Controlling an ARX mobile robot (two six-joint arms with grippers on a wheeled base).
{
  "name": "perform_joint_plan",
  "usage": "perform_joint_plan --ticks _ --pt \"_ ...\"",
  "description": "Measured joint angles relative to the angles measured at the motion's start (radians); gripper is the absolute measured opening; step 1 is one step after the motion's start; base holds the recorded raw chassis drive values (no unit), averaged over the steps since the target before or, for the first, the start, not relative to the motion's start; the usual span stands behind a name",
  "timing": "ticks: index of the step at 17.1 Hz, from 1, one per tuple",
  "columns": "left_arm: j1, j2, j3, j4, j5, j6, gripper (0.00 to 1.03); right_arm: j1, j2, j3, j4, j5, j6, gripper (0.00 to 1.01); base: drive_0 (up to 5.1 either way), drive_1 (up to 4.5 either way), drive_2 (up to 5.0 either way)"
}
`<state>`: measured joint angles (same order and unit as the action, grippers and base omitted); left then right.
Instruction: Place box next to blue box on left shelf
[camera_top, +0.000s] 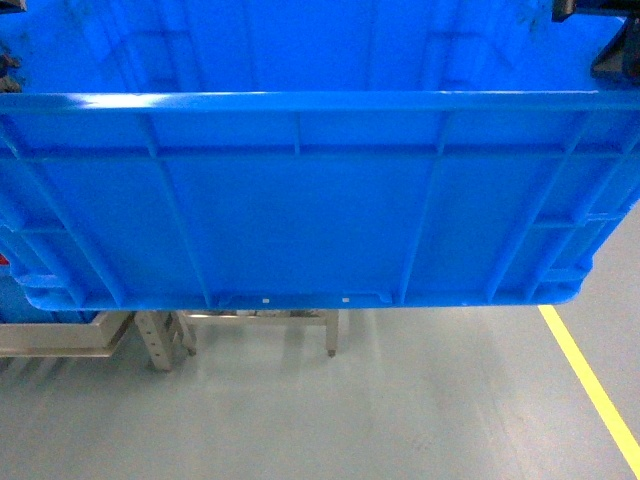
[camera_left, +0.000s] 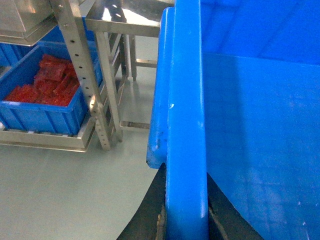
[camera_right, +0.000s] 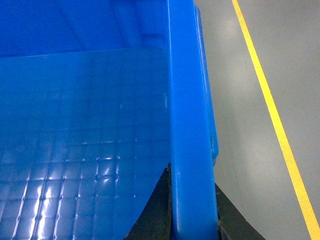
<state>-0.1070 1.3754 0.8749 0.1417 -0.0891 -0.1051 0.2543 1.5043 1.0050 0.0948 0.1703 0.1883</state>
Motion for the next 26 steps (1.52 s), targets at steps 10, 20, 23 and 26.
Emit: perform_joint_plan --ticks 10,20,23,26 --pt "-0.002 0.000 0.000 0.001 0.000 0.000 0.08 0.000 0.000 0.000 0.003 0.001 -0.002 0.09 -4.8 1.31 3.6" --pt "-0.002 -0.002 0.000 0.001 -0.001 0.000 0.08 0.000 -0.001 0.000 0.003 0.001 -0.002 0.09 -5.0 1.79 2.9" --pt "-0.002 -0.002 0.000 -0.001 -0.001 0.000 0.08 0.000 -0.001 0.000 0.002 0.000 -0.002 0.09 -5.0 2.36 2.4" --pt "-0.002 -0.002 0.000 -0.002 -0.001 0.000 0.08 0.000 -0.001 0.000 0.002 0.000 -0.001 0.09 -4.9 2.45 2.4"
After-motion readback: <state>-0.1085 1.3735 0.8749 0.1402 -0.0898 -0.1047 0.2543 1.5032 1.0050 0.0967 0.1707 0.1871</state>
